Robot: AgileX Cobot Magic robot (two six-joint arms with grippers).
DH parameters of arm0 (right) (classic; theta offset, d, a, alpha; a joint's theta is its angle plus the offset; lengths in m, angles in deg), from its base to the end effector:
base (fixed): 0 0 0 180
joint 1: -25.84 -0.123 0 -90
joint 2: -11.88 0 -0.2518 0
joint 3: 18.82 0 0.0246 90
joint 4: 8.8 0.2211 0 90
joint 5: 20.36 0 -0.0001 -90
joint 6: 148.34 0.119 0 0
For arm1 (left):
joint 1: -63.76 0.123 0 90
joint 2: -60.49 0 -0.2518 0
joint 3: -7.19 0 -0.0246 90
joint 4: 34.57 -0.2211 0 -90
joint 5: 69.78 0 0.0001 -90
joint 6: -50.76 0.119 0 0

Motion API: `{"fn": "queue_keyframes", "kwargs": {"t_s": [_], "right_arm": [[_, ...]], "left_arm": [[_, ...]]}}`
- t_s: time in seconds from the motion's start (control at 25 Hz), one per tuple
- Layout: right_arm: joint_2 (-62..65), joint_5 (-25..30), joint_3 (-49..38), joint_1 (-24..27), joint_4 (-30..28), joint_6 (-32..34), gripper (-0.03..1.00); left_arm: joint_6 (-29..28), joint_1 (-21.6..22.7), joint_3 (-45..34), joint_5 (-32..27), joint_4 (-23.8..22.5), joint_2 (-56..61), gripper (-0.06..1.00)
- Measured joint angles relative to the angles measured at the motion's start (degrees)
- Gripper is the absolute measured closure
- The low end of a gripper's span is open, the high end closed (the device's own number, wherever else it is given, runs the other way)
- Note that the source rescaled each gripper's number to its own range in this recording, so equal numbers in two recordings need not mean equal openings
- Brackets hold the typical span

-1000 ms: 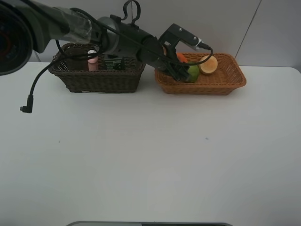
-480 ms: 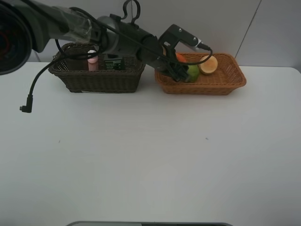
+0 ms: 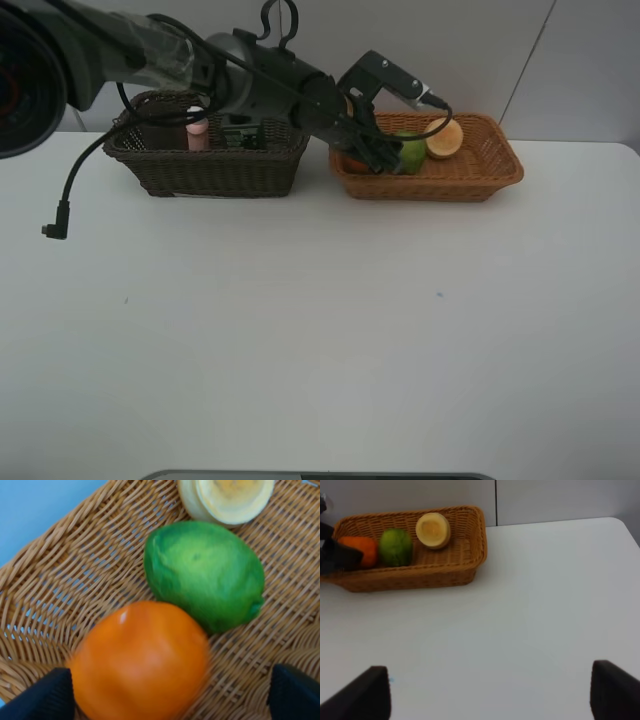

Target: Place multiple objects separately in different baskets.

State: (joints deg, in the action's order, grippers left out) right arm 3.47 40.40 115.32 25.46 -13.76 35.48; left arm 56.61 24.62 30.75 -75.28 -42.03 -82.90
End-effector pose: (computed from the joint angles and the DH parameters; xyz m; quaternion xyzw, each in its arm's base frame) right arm 0.0236 -0.0088 0.2588 0.0277 0.8423 -0.0235 0.5378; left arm 0.3913 -0.3165 0.1157 0.3897 0.7981 -0.0975 0.4491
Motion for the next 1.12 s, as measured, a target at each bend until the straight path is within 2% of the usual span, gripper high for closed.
{"fn": "queue_keyframes", "kwargs": {"t_s": [0.28,0.48,0.76,0.92,1.12], "right_arm": [[0.0,0.0,0.0,0.0,0.0,0.0,0.28],[0.0,0.0,0.0,0.0,0.0,0.0,0.28],[0.0,0.0,0.0,0.0,0.0,0.0,0.28],[0.0,0.0,0.0,0.0,0.0,0.0,0.28],[0.0,0.0,0.0,0.0,0.0,0.0,0.28]], "left_arm": [[0.1,0.0,0.0,-1.1,0.0,0.6,-0.05],[0.1,0.0,0.0,-7.4,1.9,4.3,-0.05],[0.1,2.3,0.3,-24.5,5.1,13.1,-0.05],[-0.1,6.7,0.4,-35.1,7.5,17.9,-0.05],[-4.1,13.5,0.4,-48.4,7.5,23.3,-0.05]]}}
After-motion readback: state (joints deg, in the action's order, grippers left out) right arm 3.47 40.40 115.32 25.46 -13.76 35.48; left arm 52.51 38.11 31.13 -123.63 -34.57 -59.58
